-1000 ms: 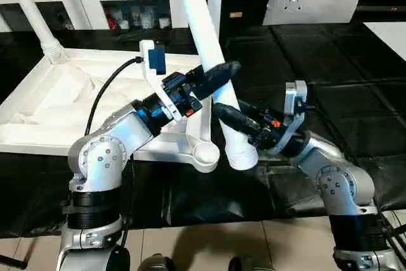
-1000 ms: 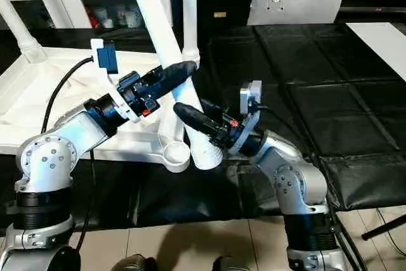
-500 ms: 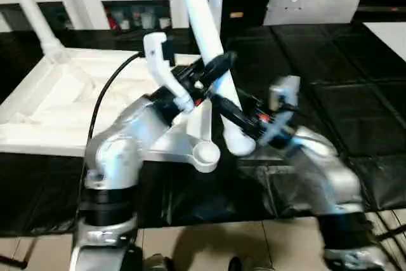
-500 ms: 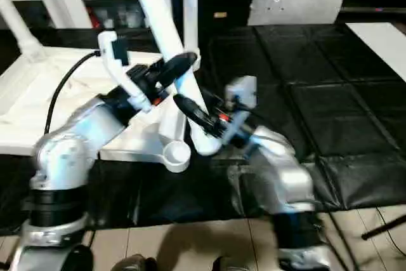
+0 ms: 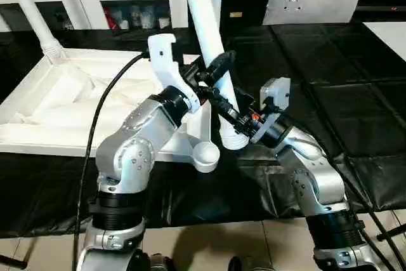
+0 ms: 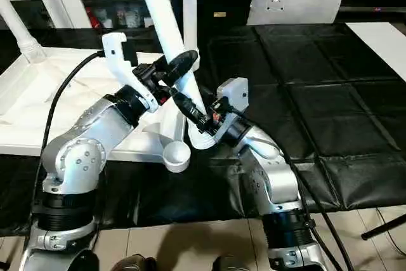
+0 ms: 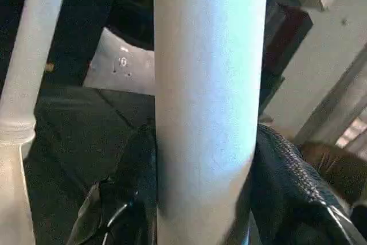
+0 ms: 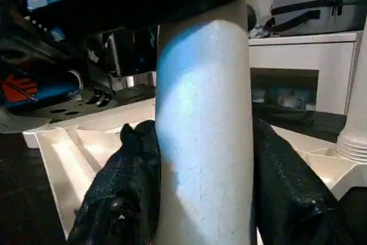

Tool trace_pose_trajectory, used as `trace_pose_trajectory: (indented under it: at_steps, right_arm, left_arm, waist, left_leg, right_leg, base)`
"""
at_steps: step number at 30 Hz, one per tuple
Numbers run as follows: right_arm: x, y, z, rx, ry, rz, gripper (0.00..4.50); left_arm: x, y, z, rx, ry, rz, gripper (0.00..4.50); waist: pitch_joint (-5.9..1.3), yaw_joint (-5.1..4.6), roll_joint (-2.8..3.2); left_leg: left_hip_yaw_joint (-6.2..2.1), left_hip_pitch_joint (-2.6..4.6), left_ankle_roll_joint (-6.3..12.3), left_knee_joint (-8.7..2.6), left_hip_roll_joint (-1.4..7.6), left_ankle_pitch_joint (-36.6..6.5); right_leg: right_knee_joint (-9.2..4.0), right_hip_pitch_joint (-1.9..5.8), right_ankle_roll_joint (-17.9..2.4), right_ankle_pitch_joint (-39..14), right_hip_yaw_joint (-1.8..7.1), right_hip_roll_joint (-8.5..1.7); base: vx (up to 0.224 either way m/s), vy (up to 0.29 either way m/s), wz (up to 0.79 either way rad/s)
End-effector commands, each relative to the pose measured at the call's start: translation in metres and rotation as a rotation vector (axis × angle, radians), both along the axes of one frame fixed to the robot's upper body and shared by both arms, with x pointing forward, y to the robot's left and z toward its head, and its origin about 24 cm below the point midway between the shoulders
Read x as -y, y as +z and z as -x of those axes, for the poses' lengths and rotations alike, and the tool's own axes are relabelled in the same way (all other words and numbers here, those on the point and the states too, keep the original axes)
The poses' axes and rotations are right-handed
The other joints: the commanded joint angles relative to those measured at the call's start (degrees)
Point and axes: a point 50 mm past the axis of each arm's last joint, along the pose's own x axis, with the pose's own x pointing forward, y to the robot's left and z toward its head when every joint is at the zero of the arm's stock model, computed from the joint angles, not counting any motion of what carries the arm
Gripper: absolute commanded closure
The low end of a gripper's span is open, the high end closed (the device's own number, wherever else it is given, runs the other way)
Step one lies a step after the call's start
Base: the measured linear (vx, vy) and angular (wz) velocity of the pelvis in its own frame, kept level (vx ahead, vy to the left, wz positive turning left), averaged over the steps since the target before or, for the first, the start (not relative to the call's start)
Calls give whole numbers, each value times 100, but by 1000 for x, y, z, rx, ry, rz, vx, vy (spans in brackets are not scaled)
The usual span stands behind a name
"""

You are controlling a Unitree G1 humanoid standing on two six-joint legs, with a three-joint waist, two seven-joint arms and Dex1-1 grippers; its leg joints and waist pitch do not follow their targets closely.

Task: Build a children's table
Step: Pick table leg

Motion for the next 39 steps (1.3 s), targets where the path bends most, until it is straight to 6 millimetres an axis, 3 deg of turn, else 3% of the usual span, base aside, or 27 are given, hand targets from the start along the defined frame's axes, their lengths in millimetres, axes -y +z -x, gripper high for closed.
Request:
trace_pose_trajectory:
  at_steps: [1,2,9,12,19,20,21,23,24,25,28,30,34,35,38,39]
  right_arm:
    - [0,5,-5,30,-29,21,267]
    - [0,5,-5,31,-29,25,267]
    - [-1,6,-6,34,-25,28,267]
    - [-1,5,-7,37,-25,34,267]
    - [0,4,-7,19,-14,32,267]
    - [0,5,-7,14,-12,27,211]
    - [0,5,-8,8,-9,20,197]
    - [1,7,-8,3,-1,12,197]
    - [0,7,-8,-16,23,4,181]
    - [0,7,-7,-21,38,10,166]
    - [4,8,-8,-10,40,40,154]
    - [6,11,-8,-14,46,15,121]
    - [16,18,-8,-27,70,-41,98]
    - [21,22,-8,-27,93,-48,74]
    - [33,26,-3,-102,224,-38,53]
    - [35,26,-1,-130,274,-15,53]
  left_arm:
    - [5,-2,3,41,-24,-73,268]
    - [5,-1,4,74,-29,-102,268]
    - [3,-1,4,151,-30,-208,268]
    - [2,-2,3,178,-22,-244,268]
    - [-4,2,-4,59,21,-21,268]
    - [-6,2,-6,48,36,-12,268]
    - [-8,2,-8,38,54,-7,268]
    - [-13,1,-13,43,99,-45,268]
    - [-14,0,-15,53,107,-75,268]
    - [-15,0,-15,61,106,-95,268]
    - [-18,2,-18,56,96,-63,268]
    - [-19,4,-19,58,83,-59,268]
    - [-23,7,-21,52,19,-47,268]
    - [-25,8,-21,50,-28,-41,268]
    - [-27,12,-19,63,-178,-37,268]
    - [-26,13,-18,72,-222,-41,268]
  waist:
    - [-484,-11,-27]
    - [-484,-8,5]
    - [-497,-20,-19]
    - [-498,-15,-8]
    - [-513,-7,-18]
    - [-511,-9,-21]
    - [-526,-7,-19]
    - [-523,-10,-21]
    - [-554,-2,20]
    - [-550,-11,1]
    - [-578,7,23]
    - [-584,16,20]
    - [-572,32,20]
    - [-582,35,20]
    - [-581,58,17]
    - [-581,63,25]
  left_leg:
    - [-90,56,355,-375,236,-895]
    - [-88,60,333,-373,239,-880]
    - [-81,60,291,-375,246,-844]
    - [-84,66,289,-376,248,-903]
    - [-61,61,261,-345,226,-838]
    - [-65,54,296,-352,224,-843]
    - [-70,58,306,-347,226,-836]
    - [-73,57,357,-347,216,-821]
    - [-86,72,374,-341,219,-787]
    - [-86,66,378,-345,226,-783]
    - [-78,56,369,-323,226,-598]
    - [-77,64,398,-323,228,-626]
    - [-74,77,407,-328,225,-673]
    - [-75,70,397,-323,231,-642]
    - [-70,90,453,-316,187,-622]
    - [-72,78,445,-313,214,-589]
  right_leg:
    - [-488,311,-852,-1606,264,-397]
    - [-478,311,-881,-1543,268,-404]
    - [-437,337,-1031,-1216,278,-405]
    - [-442,334,-1031,-1316,277,-411]
    - [-431,350,-1128,-1204,278,-406]
    - [-439,347,-1118,-1232,272,-395]
    - [-433,351,-1109,-1235,270,-397]
    - [-449,345,-1037,-1271,265,-382]
    - [-438,357,-1014,-1249,261,-385]
    - [-442,357,-999,-1229,261,-388]
    - [-403,365,-1088,-950,267,-396]
    - [-397,368,-1158,-904,265,-400]
    - [-404,367,-1187,-988,261,-396]
    - [-391,367,-1197,-946,261,-397]
    - [-405,394,-1181,-1013,257,-370]
    - [-384,387,-1207,-946,261,-382]
  base:
    - [0,0,0]
    - [0,0,0]
    - [0,0,0]
    - [0,0,0]
    - [0,0,0]
    - [0,0,0]
    - [0,0,0]
    - [0,0,0]
    - [0,0,0]
    - [0,0,0]
    - [0,0,0]
    - [0,0,0]
    - [0,0,0]
    - [0,0,0]
    - [0,0,0]
    - [0,0,0]
